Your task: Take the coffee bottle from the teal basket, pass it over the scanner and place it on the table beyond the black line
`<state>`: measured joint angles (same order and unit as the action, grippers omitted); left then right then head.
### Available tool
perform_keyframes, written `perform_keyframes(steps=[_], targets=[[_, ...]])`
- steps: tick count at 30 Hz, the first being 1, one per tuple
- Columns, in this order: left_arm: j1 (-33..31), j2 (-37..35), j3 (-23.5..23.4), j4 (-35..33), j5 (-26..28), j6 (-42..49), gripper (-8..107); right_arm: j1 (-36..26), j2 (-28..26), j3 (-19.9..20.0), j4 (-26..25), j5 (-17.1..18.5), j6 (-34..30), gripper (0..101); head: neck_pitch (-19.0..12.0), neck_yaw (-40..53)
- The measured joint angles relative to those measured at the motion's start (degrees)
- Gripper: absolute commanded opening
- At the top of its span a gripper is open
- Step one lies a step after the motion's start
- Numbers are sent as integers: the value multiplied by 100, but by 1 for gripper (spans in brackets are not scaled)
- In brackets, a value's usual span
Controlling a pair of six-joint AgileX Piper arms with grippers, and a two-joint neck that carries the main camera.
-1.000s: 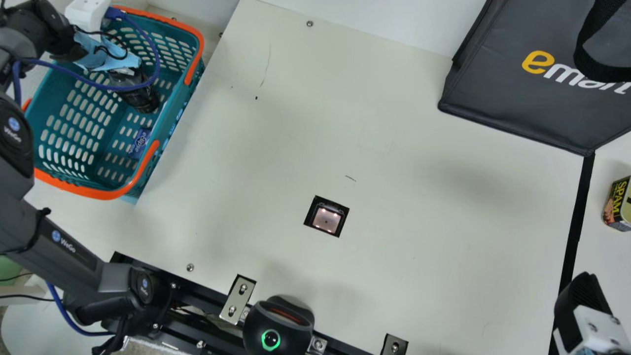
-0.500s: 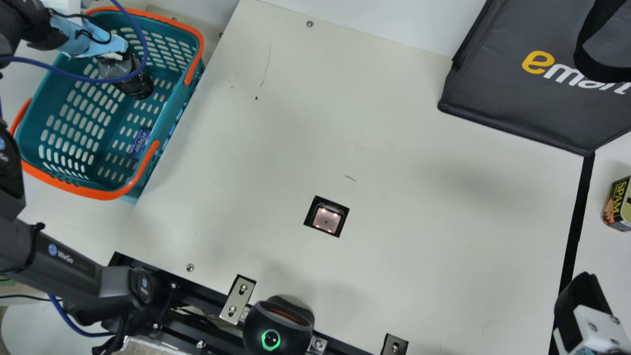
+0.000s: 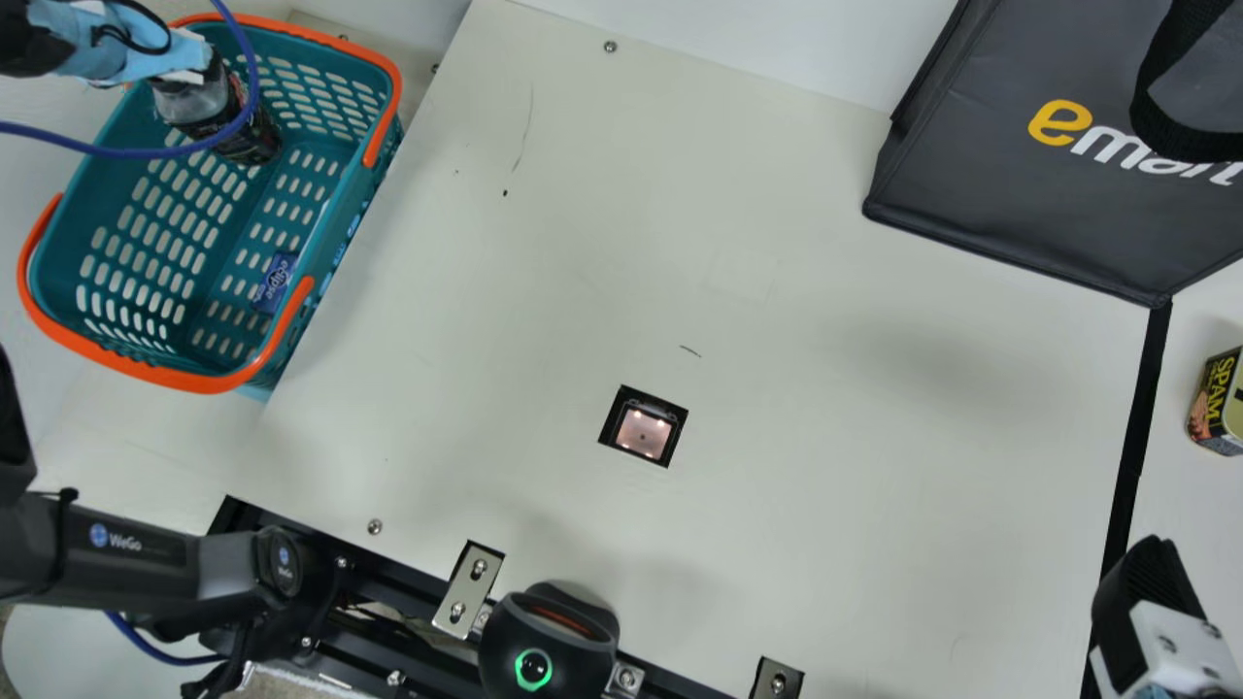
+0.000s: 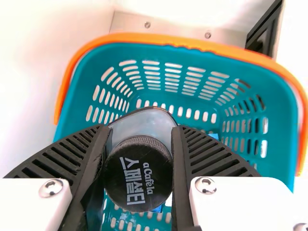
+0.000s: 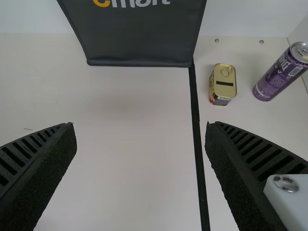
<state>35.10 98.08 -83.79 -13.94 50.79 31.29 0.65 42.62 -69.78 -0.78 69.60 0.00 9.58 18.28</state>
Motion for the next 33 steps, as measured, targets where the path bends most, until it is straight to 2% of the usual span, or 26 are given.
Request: perform_keyframes(steps=[18, 33], targets=[[-349, -1124, -89, -264, 400, -365, -8, 0, 0, 0, 0, 0, 0, 95, 0, -9], [-1399, -1992, 15, -65, 730, -1206, -8, 0, 0, 0, 0, 5, 0, 95, 0, 0]])
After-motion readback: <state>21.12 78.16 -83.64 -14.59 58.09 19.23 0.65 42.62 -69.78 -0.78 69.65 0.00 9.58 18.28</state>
